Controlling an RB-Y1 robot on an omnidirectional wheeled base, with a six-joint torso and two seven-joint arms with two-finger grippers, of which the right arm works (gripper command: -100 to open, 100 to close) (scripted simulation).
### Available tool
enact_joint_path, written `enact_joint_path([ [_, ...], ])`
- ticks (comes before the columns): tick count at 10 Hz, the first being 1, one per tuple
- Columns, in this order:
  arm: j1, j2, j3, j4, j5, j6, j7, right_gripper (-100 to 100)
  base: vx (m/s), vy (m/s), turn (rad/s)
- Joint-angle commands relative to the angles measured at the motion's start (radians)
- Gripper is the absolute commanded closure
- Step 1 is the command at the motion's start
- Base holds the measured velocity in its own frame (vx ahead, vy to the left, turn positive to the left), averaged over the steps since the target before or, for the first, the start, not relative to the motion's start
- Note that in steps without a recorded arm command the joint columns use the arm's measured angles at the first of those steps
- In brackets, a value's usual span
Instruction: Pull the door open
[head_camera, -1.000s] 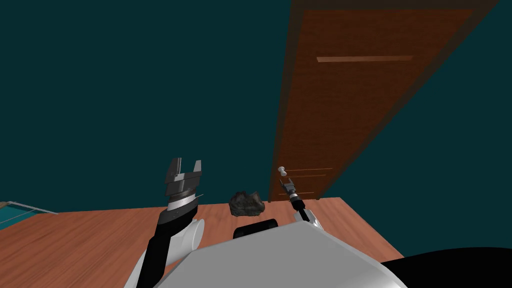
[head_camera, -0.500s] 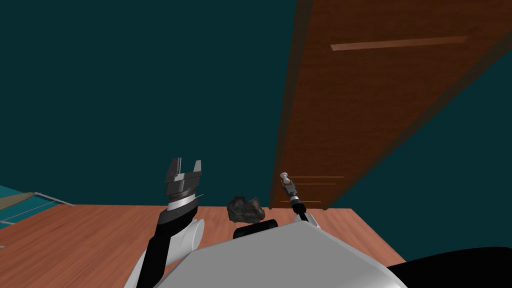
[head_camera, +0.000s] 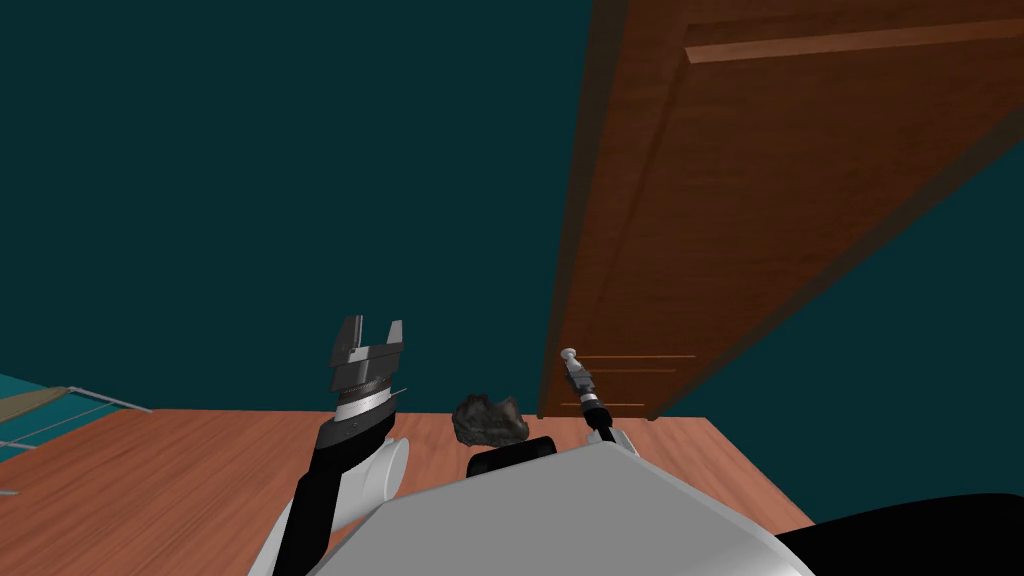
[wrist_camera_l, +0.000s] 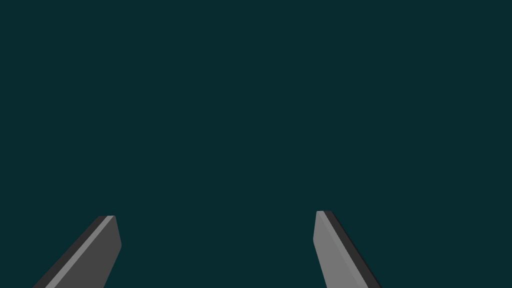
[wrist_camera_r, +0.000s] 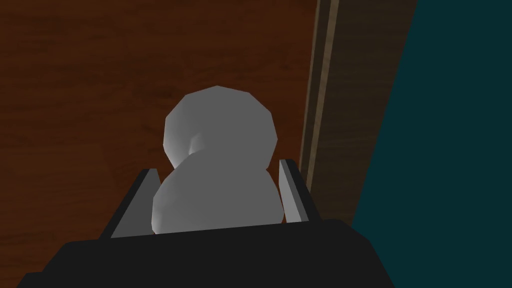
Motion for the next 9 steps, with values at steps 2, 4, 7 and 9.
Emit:
enact_joint_path([
  [2,-0.001,0.001,0.0,-0.002,-0.001,-0.003,0.0,100,0.0,0.0,0.0],
  [4,0.001,-0.006,0.007,0.002,-0.014,0.001,-0.032,100,-0.008,-0.002,0.023],
  [7,0.002,-0.019,0.024,0.003,-0.048,0.0,-0.106,100,-0.034,0.003,0.057],
  [9,0.003,-0.027,0.035,0.005,-0.071,-0.001,-0.155,100,-0.036,0.002,0.051],
])
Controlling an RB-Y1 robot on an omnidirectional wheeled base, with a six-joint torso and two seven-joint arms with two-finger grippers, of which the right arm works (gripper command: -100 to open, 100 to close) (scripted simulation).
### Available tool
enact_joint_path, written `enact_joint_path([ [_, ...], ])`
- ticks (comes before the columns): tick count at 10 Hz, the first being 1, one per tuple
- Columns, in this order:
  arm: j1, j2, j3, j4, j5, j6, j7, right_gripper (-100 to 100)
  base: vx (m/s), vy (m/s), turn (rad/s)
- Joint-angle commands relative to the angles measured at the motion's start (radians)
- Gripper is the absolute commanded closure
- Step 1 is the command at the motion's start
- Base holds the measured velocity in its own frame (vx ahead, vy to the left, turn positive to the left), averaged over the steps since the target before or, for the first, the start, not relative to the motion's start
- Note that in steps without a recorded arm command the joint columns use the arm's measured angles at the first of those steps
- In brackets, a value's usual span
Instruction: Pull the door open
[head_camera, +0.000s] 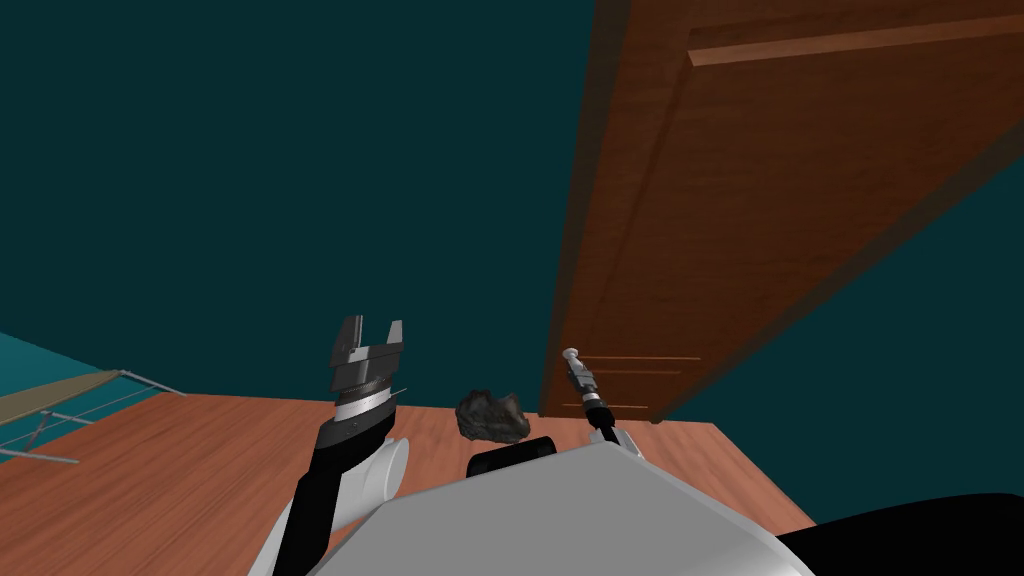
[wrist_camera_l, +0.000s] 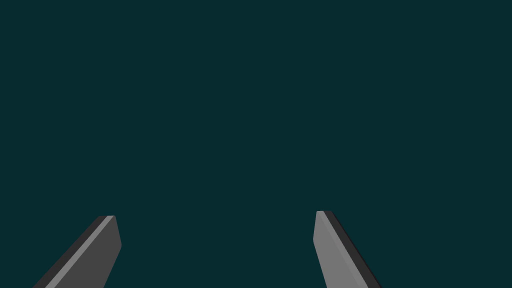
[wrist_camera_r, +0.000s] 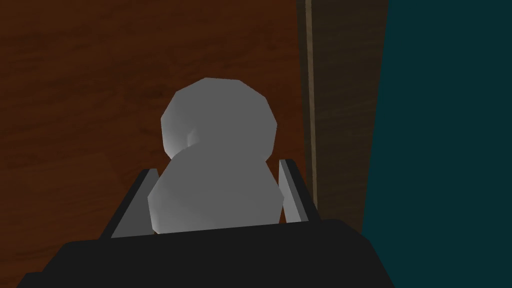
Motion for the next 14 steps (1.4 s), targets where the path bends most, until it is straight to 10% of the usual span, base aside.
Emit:
enact_joint_path([
  [1,-0.003,-0.006,0.012,0.003,-0.021,-0.006,-0.046,100,-0.03,0.001,0.065],
  [14,0.001,-0.06,0.097,0.012,-0.192,-0.009,-0.37,100,-0.03,0.0,0.05],
])
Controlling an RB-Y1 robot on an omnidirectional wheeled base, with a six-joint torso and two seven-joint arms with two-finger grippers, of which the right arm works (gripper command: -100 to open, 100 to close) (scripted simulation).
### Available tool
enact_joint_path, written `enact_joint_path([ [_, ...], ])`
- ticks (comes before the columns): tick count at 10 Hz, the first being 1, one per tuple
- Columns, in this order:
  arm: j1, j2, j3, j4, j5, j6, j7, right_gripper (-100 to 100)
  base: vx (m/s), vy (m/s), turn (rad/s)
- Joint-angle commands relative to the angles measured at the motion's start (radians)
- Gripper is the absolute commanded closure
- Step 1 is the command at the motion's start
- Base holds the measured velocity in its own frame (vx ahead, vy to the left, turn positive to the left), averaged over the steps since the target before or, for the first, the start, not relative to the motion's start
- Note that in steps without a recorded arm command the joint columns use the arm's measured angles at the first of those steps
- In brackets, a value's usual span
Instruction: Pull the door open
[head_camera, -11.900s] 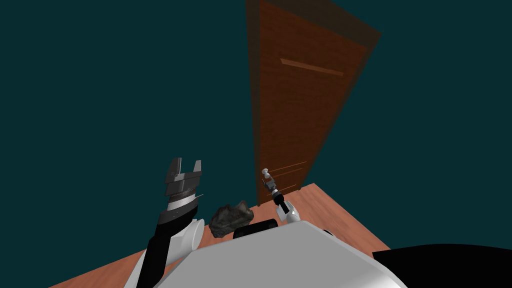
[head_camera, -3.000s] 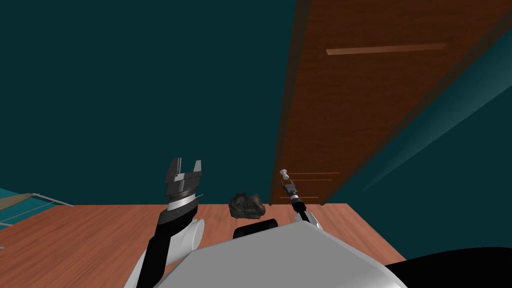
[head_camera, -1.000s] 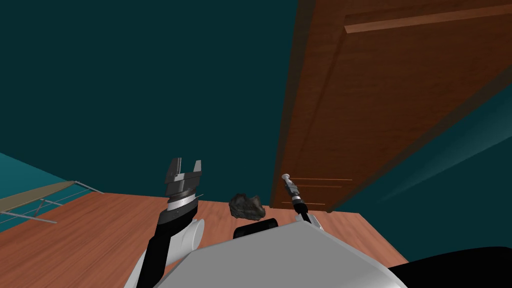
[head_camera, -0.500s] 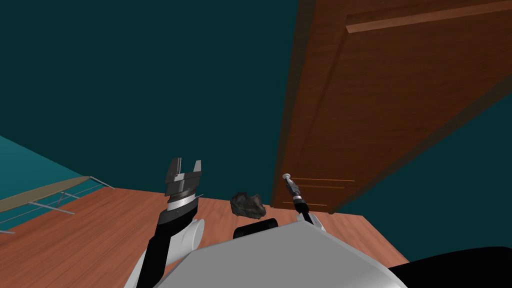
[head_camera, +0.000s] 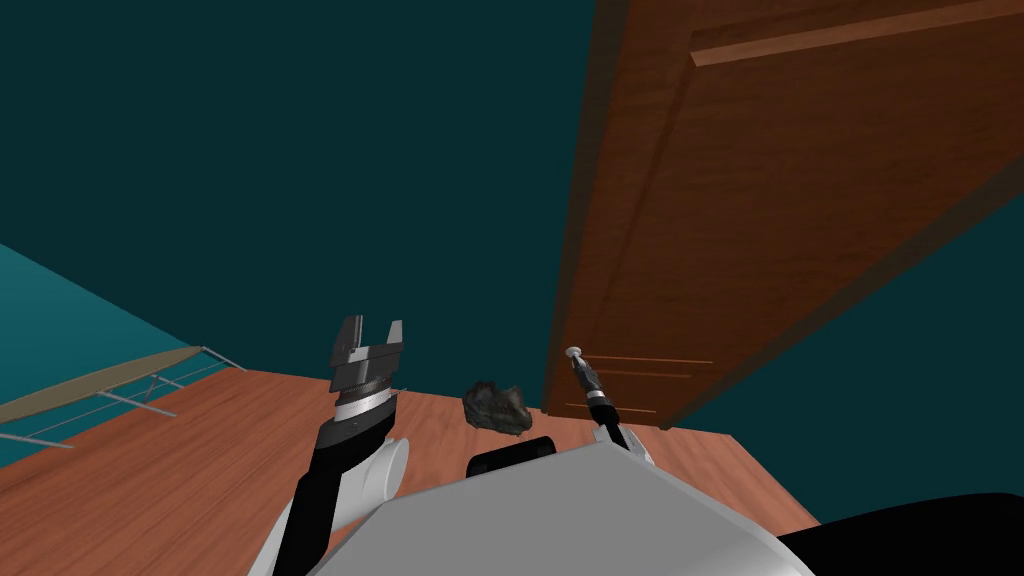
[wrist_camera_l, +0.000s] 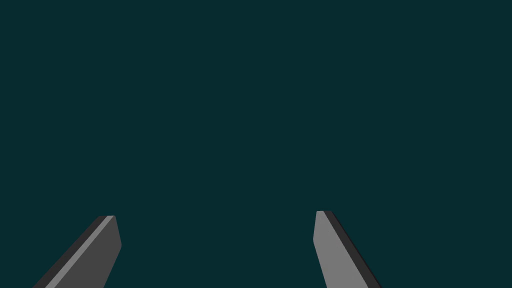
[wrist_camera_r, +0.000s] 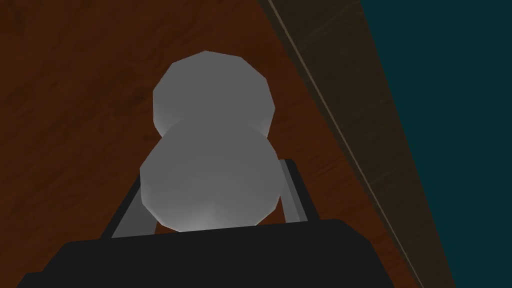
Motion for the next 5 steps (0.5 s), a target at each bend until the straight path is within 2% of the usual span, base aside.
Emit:
enact_joint_path([
  [1,-0.003,0.001,0.029,-0.002,-0.031,-0.007,-0.05,100,-0.043,-0.004,0.095],
  [2,-0.003,0.001,0.029,-0.002,-0.031,-0.007,-0.067,100,-0.032,-0.004,0.038],
  [3,-0.002,-0.006,0.041,0.0,-0.055,-0.007,-0.102,100,-0.034,-0.006,0.066],
  [4,-0.002,-0.006,0.041,0.0,-0.055,-0.007,-0.107,100,-0.023,-0.004,0.023],
  [5,-0.002,-0.013,0.053,0.001,-0.079,-0.008,-0.146,100,-0.027,0.008,0.071],
])
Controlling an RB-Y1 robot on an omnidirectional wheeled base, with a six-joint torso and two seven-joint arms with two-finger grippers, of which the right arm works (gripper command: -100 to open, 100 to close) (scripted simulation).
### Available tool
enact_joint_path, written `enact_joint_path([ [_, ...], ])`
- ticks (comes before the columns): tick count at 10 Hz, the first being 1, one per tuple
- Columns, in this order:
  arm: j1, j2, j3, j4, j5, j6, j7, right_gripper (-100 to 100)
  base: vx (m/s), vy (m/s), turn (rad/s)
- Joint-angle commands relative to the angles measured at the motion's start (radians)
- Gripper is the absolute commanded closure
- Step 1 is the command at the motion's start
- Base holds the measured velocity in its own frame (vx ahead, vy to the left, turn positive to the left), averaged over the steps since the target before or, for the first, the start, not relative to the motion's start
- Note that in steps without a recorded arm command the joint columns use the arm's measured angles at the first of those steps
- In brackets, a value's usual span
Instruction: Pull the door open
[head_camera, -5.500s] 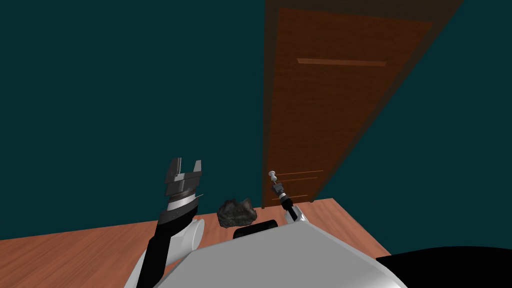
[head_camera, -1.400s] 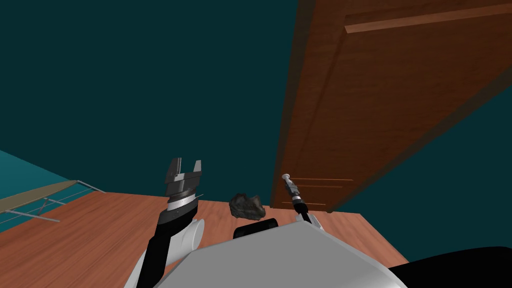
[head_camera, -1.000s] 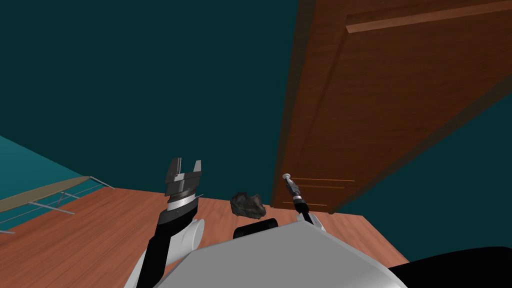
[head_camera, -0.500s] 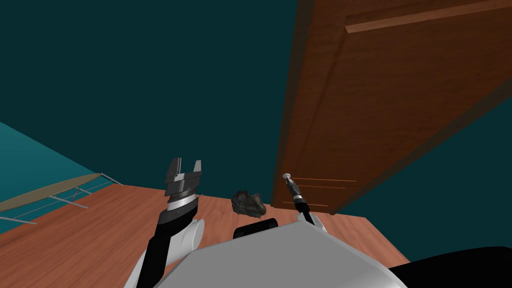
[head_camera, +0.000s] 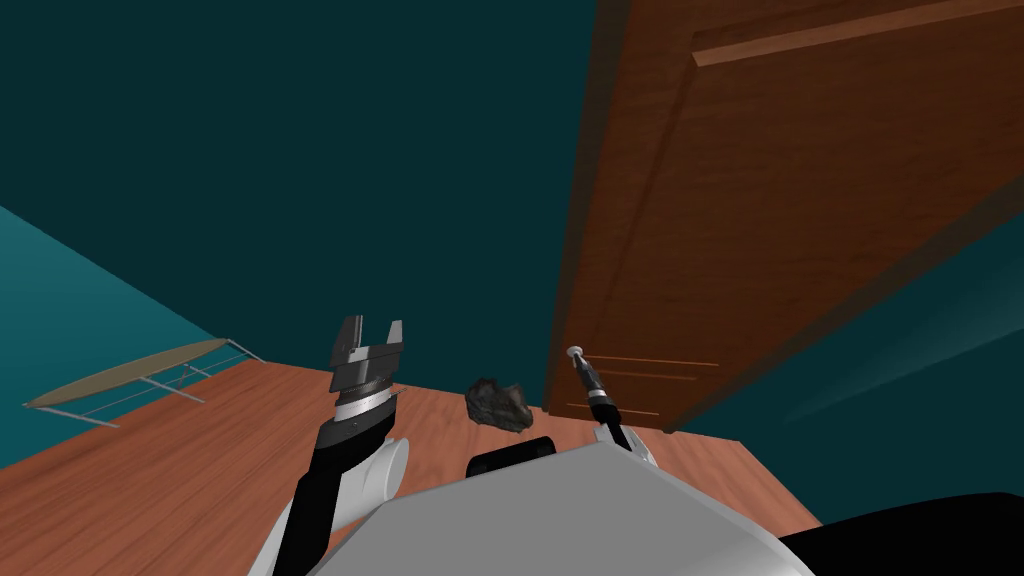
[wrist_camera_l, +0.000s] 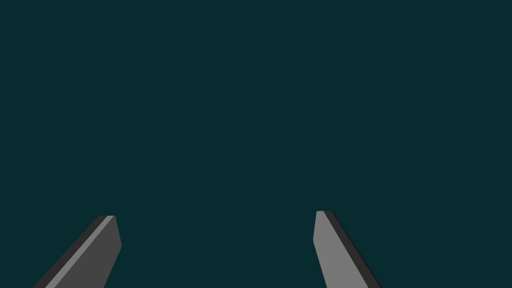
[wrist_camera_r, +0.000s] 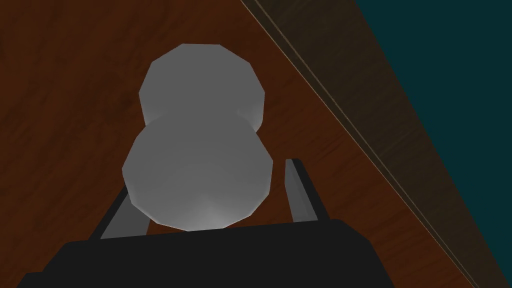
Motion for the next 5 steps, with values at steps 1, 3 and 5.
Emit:
enact_joint_path([
  [1,-0.008,0.001,0.031,0.009,-0.032,-0.01,-0.05,100,-0.05,-0.005,0.091],
  [3,-0.008,-0.006,0.044,0.01,-0.058,-0.01,-0.098,100,-0.037,-0.007,0.051],
  [5,-0.007,-0.012,0.057,0.012,-0.085,-0.011,-0.142,100,-0.034,-0.008,0.04],
])
